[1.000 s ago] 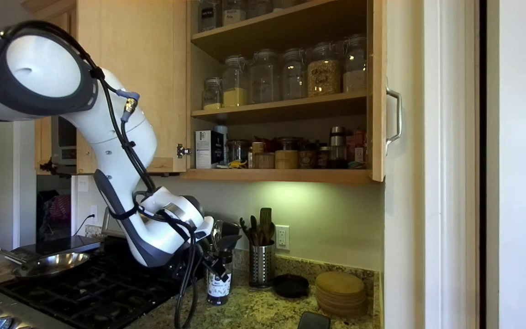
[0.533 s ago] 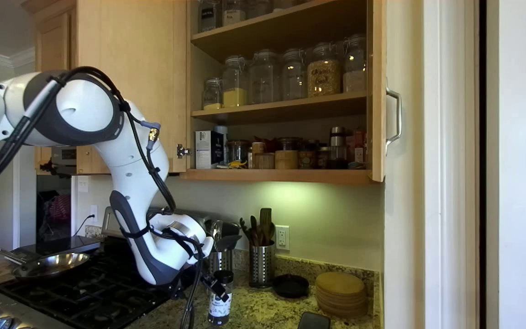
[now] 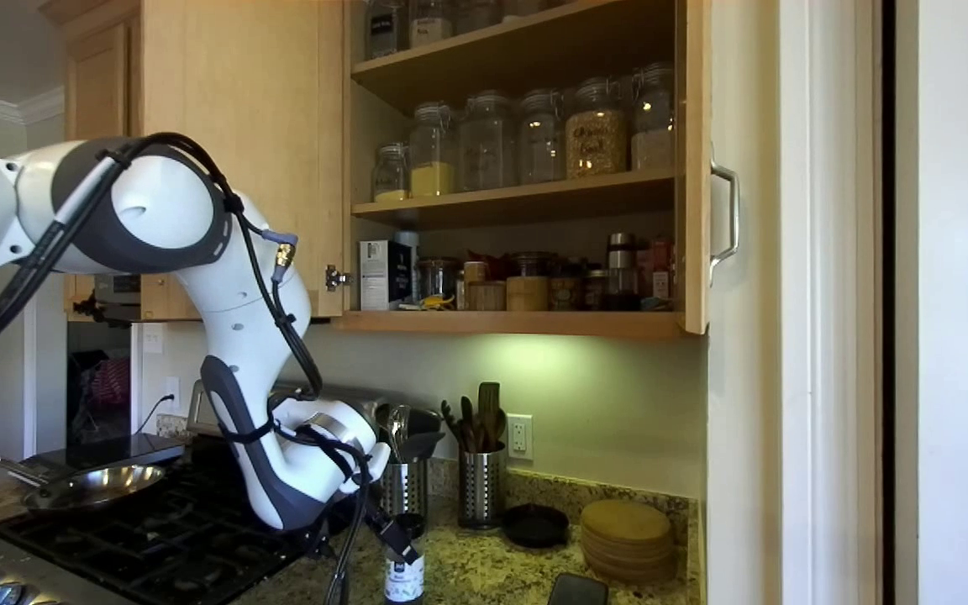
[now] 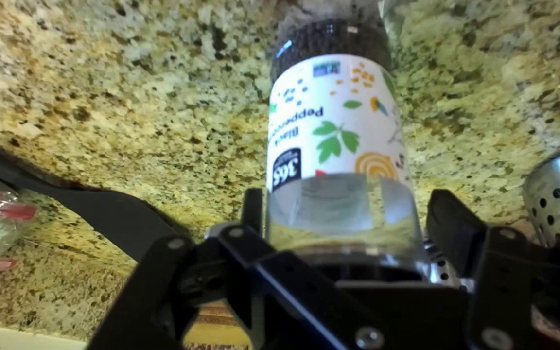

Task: Open the doors of the top cabinet, get the spice bottle and put it on the table.

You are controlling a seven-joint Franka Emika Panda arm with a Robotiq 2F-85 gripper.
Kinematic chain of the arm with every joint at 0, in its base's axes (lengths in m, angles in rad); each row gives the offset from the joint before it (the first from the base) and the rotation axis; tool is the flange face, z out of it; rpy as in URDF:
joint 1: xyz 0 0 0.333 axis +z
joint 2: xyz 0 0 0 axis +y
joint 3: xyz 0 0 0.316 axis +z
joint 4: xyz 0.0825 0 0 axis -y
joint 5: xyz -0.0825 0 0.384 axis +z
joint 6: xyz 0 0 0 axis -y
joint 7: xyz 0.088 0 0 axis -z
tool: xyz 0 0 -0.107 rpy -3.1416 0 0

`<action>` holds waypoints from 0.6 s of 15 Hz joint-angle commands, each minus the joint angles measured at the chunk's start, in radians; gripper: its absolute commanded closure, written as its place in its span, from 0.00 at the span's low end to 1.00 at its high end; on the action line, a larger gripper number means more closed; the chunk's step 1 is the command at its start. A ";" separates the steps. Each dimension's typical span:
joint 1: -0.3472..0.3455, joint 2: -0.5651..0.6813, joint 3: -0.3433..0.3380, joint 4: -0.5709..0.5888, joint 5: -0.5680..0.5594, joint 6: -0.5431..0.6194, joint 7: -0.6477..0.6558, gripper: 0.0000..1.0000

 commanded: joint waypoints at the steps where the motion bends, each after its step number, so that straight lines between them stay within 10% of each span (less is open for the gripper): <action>1: -0.028 -0.193 0.015 -0.159 0.038 0.030 -0.047 0.00; 9: -0.058 -0.467 0.061 -0.350 0.473 0.073 -0.496 0.00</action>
